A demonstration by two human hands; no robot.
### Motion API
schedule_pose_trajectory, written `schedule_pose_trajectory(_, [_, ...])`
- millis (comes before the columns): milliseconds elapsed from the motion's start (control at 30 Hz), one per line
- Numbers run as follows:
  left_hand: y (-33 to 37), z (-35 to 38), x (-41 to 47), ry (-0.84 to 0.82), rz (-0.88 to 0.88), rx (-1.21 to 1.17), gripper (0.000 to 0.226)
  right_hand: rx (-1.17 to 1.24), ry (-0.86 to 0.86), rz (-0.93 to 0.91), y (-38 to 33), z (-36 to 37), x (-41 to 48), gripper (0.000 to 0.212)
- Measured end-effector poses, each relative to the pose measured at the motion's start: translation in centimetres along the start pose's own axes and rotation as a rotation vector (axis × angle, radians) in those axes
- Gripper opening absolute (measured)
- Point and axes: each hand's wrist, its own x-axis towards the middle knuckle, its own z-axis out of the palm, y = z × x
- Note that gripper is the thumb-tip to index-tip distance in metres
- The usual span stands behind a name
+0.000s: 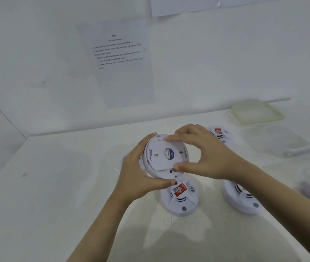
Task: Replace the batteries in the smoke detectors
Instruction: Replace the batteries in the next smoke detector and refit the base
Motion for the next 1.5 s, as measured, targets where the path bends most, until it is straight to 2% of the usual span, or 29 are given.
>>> schedule_pose_trajectory(133, [0.1, 0.0, 0.0, -0.028, 0.018, 0.013, 0.097, -0.033, -0.079, 0.018, -0.3, -0.6, 0.2, 0.057])
schedule_pose_trajectory(333, [0.3, -0.1, 0.0, -0.011, 0.031, 0.025, 0.095, -0.111, -0.030, 0.030, -0.8, -0.5, 0.0, 0.059])
schedule_pose_trajectory(633, [0.4, -0.3, -0.2, -0.026, 0.039, 0.035, 0.091, -0.293, 0.068, -0.159, -1.0, 0.1, -0.2, 0.055])
schedule_pose_trajectory(833, [0.6, -0.4, -0.3, 0.014, 0.078, 0.096, 0.096, -0.326, 0.112, -0.175, -1.1, 0.2, -0.1, 0.053])
schedule_pose_trajectory(1067, [0.8, -0.2, -0.6, 0.072, 0.124, 0.127, 0.090, -0.287, 0.175, -0.170, -1.3, 0.6, -0.3, 0.053])
schedule_pose_trajectory(1167, [0.5, -0.3, -0.5, 0.070, 0.141, 0.215, 0.096, -0.270, 0.165, -0.142, -0.9, 1.0, -0.3, 0.056])
schedule_pose_trajectory(1233, [0.2, -0.3, -0.6, 0.070, 0.154, 0.264, 0.100, -0.200, 0.123, -0.097, -0.8, 1.2, -0.4, 0.057])
schedule_pose_trajectory(1367, [0.2, -0.4, -0.5, 0.069, 0.240, 0.377, 0.098, 0.134, 0.059, 0.083, -1.3, 1.6, -0.3, 0.056])
schedule_pose_trajectory(1500, [0.3, 0.2, 0.1, 0.101, 0.405, 0.557, 0.087, 0.345, 0.006, 0.275, -2.1, 2.4, 0.0, 0.087])
